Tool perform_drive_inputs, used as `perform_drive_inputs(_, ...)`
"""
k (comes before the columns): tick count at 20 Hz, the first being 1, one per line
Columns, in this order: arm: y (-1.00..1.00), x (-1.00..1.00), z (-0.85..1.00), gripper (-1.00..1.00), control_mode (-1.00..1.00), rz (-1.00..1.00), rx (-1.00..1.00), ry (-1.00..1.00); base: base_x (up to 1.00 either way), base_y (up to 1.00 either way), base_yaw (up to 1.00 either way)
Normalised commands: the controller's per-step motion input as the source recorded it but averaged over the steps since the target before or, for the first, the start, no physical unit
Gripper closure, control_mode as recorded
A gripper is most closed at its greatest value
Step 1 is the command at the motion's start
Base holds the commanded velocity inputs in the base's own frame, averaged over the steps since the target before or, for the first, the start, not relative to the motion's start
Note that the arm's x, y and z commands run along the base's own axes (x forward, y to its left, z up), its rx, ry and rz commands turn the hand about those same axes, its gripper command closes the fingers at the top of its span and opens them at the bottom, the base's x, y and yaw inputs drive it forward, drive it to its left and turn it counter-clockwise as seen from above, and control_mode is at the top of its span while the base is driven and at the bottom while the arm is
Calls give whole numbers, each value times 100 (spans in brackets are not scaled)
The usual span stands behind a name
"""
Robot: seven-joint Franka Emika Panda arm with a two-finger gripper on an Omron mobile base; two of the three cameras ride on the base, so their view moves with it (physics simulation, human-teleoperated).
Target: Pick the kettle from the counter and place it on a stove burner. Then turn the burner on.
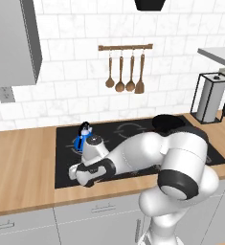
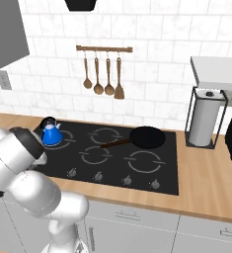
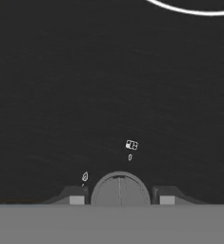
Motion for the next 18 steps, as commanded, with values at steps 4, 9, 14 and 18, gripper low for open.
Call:
perform_drive_inputs(4,19,-14,-9,100,-100,49,-19,0,0,0,0)
perform_drive_inputs(9,20,-19,-10,100,-100,51,-22,0,0,0,0)
perform_drive_inputs(14,7,-10,-4,100,-100,21,-9,0,0,0,0)
perform_drive_inputs(18,0,0,0,100,-100,0,0,0,0,0,0)
